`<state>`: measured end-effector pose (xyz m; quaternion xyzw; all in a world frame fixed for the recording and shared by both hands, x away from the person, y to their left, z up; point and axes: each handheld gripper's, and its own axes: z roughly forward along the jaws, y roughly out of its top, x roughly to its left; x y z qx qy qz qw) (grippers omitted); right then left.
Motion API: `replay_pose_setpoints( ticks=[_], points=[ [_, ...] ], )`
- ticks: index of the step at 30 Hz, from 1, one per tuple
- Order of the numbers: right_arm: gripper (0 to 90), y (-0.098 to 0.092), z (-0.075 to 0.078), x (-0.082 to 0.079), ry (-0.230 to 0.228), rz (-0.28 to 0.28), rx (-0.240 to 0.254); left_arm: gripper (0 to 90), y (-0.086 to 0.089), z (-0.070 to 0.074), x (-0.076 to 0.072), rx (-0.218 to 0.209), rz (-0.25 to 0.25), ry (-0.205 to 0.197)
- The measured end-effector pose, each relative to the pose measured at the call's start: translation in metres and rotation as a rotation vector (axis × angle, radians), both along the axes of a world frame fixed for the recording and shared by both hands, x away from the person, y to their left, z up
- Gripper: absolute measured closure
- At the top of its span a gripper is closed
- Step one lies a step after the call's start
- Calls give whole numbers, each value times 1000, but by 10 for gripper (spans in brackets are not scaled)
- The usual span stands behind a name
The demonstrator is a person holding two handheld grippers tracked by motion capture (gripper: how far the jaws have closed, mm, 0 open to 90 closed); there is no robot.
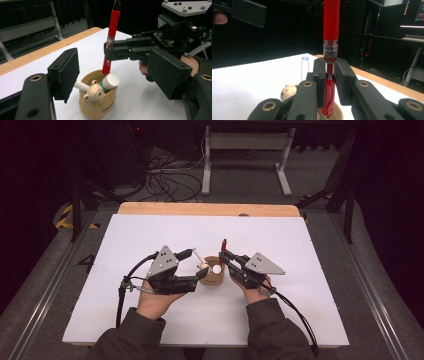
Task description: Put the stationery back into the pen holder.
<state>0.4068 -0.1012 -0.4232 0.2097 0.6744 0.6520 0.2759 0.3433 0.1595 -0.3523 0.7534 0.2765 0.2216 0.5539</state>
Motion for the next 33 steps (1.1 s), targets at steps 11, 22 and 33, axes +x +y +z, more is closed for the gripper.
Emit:
replay_pose_setpoints(
  ticks=[11, 22, 33],
  points=[
    [797, 8, -13, 11, 64, -15, 0, 265, 12, -6, -2, -12, 12, -4],
    [794, 8, -19, 15, 109, -46, -34, 262, 20, -8, -4, -26, 24, -7],
    [798, 8, -17, 14, 131, -54, -38, 263, 24, -12, -4, -20, 35, 1]
  ],
)
